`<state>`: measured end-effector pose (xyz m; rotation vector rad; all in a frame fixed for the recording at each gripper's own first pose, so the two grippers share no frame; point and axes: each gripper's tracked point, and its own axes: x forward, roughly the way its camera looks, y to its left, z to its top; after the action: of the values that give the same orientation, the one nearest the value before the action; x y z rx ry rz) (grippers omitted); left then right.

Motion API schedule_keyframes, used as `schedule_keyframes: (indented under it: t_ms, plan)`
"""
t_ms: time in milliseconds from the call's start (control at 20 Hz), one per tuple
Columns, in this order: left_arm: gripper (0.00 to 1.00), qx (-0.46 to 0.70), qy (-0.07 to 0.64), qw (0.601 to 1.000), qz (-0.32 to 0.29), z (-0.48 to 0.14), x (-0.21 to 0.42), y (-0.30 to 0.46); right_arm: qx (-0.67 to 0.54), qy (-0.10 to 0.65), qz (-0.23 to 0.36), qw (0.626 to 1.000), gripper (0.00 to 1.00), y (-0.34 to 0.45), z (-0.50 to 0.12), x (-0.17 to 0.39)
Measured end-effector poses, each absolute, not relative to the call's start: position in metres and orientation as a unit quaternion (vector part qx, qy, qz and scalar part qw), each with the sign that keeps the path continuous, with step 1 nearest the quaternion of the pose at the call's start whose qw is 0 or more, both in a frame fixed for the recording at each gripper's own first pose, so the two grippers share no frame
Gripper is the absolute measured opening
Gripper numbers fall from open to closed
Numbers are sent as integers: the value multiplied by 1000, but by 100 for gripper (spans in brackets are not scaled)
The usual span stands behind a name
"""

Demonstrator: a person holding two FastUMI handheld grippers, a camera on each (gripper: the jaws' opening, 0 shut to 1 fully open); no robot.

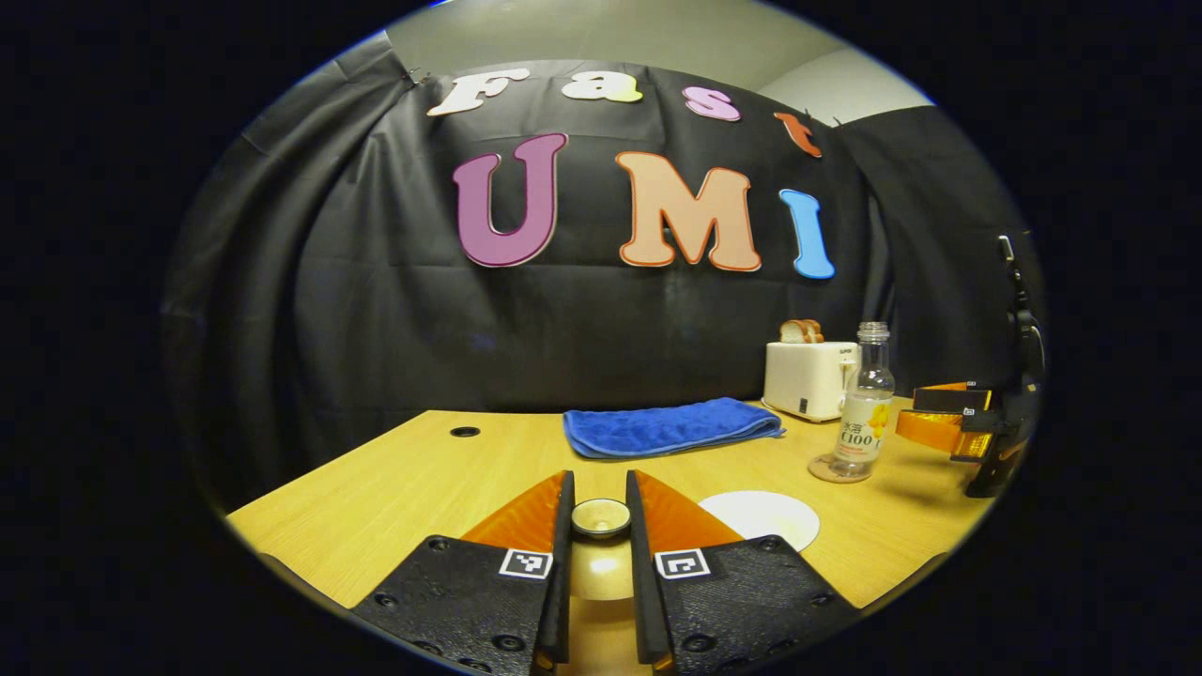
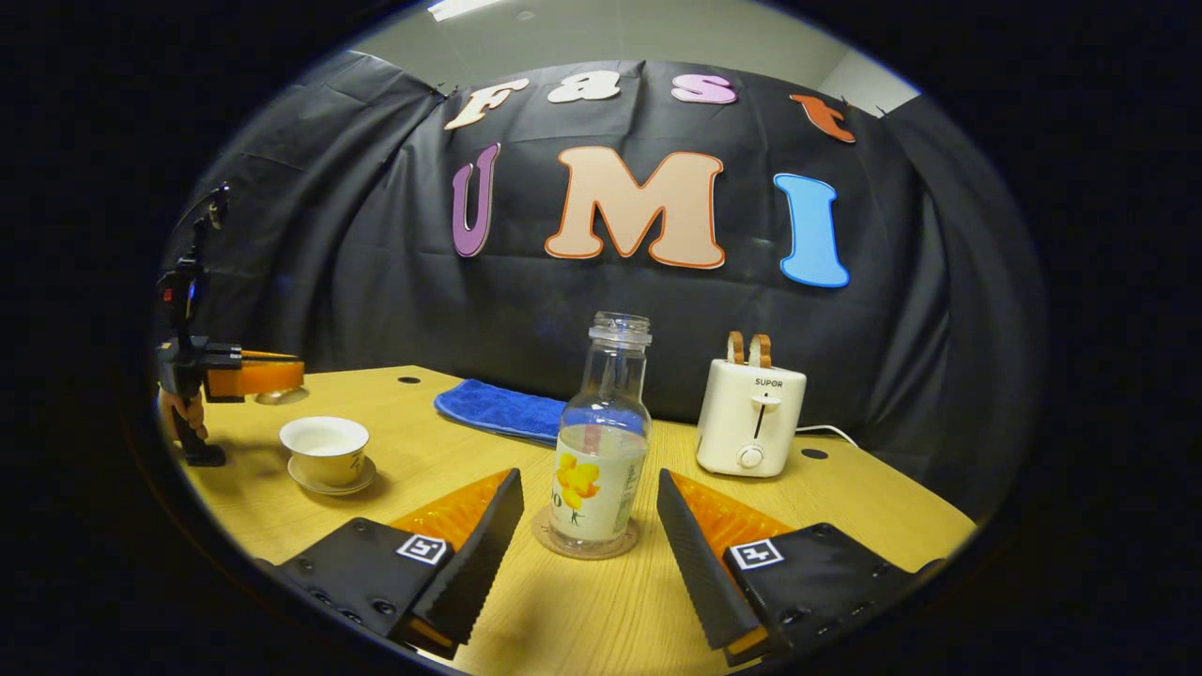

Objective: Open the teacup lid with one hand, grasp the water bottle and pour water into the teacup with the other hand; after pouring, place the water bottle on the coaster and then close the teacup lid.

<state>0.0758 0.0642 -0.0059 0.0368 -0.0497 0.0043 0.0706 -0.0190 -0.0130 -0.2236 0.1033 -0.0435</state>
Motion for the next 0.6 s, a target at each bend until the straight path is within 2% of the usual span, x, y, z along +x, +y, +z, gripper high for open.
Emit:
schedule_keyframes:
  t_ms: [400,500,550,600]
  plan:
    - [25,21,-23,995,-91,-8,97,6,-40,25,-34,998,92,-38,-2,34]
    - [25,22,-23,994,-103,-8,98,0,-41,25,-29,998,86,-36,-2,32]
    - [25,22,-24,994,-105,-7,98,-1,-39,24,-30,998,91,-37,-1,31]
    - [25,21,-25,994,-108,-6,97,-2,-40,25,-30,998,91,-40,-1,28]
